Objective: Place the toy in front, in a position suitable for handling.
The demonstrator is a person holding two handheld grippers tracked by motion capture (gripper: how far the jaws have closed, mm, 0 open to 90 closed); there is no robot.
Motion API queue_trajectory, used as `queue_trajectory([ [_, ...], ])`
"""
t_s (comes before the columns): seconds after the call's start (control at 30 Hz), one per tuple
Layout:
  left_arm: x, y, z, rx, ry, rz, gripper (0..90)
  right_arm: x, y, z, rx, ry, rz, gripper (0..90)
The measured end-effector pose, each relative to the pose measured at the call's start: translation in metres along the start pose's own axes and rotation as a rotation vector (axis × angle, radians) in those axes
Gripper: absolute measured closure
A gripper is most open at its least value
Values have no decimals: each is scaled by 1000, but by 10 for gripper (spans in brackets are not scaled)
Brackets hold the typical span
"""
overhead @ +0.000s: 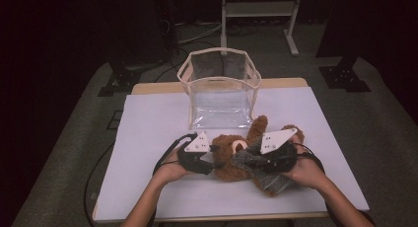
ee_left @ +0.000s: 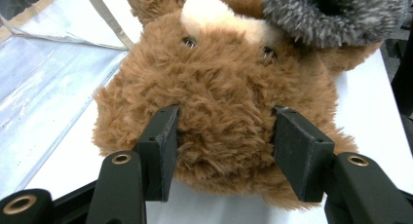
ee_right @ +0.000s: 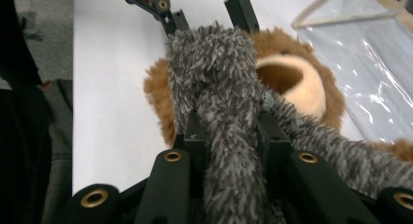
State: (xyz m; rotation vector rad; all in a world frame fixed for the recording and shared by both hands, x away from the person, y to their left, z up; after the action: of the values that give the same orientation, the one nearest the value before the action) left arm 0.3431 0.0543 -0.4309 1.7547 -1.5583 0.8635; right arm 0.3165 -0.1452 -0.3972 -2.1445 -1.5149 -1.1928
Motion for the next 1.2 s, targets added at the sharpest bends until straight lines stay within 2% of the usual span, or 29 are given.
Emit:
queue_trajectory([
  [0.17, 1, -3, 3, 17, 6, -5, 446, 8, -7, 4, 13, 15, -25, 707],
  [0.23, 1, -5, 3, 21, 17, -10, 446, 13, -12, 9, 37, 25, -29, 708],
  [0.33, 2, -6, 2, 25, 21, -15, 443, 17, -20, 21, 60, 12, -52, 707],
  [0.43, 1, -5, 1, 15, 27, -21, 438, 16, -22, 26, 74, 10, -50, 707],
  [0.53, 1, -4, 2, 4, 31, -24, 437, 10, -18, 20, 76, 13, -35, 708],
  [0.63, 1, -2, 4, -12, 19, -17, 420, 8, -11, 9, 53, 22, -21, 707],
  [0.83, 0, 4, 5, -26, -22, 21, 409, 26, 10, -4, -9, 59, -6, 705],
  [0.93, -1, 4, 4, -23, -25, 20, 400, 28, 20, -2, -7, 58, 16, 704],
  [1.0, -1, 3, 2, -13, -18, 14, 390, 24, 23, 1, 13, 51, 54, 703],
  [1.13, 1, -1, -2, 11, 19, -15, 367, 12, 18, 2, 63, 40, 75, 708],
  [1.2, 1, -1, -1, -6, 26, -18, 368, 10, 13, -1, 78, 34, 68, 707],
])
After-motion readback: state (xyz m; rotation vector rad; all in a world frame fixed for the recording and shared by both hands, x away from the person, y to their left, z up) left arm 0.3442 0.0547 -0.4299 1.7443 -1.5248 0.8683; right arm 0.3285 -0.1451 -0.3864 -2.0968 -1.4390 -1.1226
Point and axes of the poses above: each handheld gripper's, and its own axes: z roughly forward along the jaws, x roughly out of its top, y roughly to its right, the point moved 5 cm from there along z, roughly forward along the jaws, and after that the axes turned 12 degrees about -x, right-handed, at the moved point
